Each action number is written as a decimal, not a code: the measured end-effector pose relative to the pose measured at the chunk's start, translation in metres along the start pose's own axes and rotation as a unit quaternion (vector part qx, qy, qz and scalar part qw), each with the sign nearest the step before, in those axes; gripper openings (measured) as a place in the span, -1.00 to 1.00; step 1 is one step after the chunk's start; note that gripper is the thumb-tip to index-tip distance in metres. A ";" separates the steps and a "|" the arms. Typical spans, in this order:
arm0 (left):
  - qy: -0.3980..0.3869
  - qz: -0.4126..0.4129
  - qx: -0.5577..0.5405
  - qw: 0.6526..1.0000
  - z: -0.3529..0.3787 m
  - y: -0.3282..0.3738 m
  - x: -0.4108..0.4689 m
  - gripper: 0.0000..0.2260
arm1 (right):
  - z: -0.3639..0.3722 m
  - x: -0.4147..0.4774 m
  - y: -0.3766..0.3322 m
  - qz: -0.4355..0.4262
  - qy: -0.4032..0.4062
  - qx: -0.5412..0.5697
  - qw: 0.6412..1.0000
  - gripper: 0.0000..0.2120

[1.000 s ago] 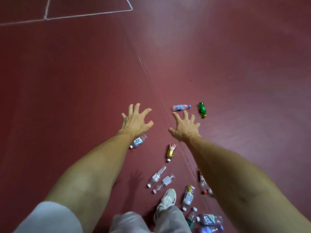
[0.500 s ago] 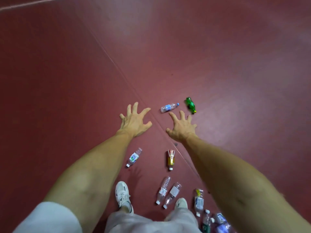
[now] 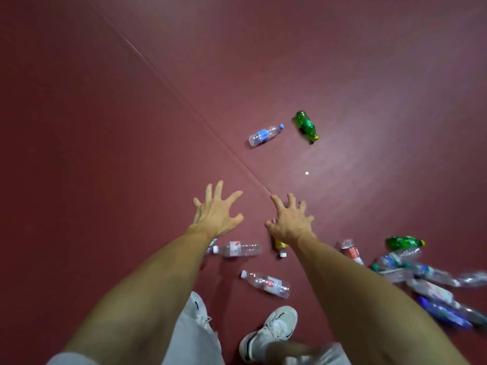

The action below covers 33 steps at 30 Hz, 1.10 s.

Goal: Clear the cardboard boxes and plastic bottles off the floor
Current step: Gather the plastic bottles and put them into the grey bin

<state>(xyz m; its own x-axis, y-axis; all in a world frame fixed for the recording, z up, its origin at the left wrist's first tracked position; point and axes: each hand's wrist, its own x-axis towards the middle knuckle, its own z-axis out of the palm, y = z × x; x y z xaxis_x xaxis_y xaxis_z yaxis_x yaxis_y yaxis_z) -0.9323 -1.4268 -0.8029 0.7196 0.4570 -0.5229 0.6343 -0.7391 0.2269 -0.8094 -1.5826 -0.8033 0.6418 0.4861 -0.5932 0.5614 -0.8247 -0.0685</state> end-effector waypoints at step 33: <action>-0.001 0.071 0.045 0.996 0.419 -0.035 0.244 -0.26 | 0.382 0.265 0.133 -0.015 -0.003 0.126 0.992 0.03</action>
<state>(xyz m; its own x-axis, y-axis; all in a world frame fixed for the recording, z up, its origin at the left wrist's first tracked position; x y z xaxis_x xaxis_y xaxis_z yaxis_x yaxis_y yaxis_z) -0.8979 -1.4968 -1.2827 0.8002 0.3431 -0.4919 0.4973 -0.8381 0.2244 -0.7646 -1.6745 -1.2761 0.6239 0.5097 -0.5924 0.4301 -0.8569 -0.2842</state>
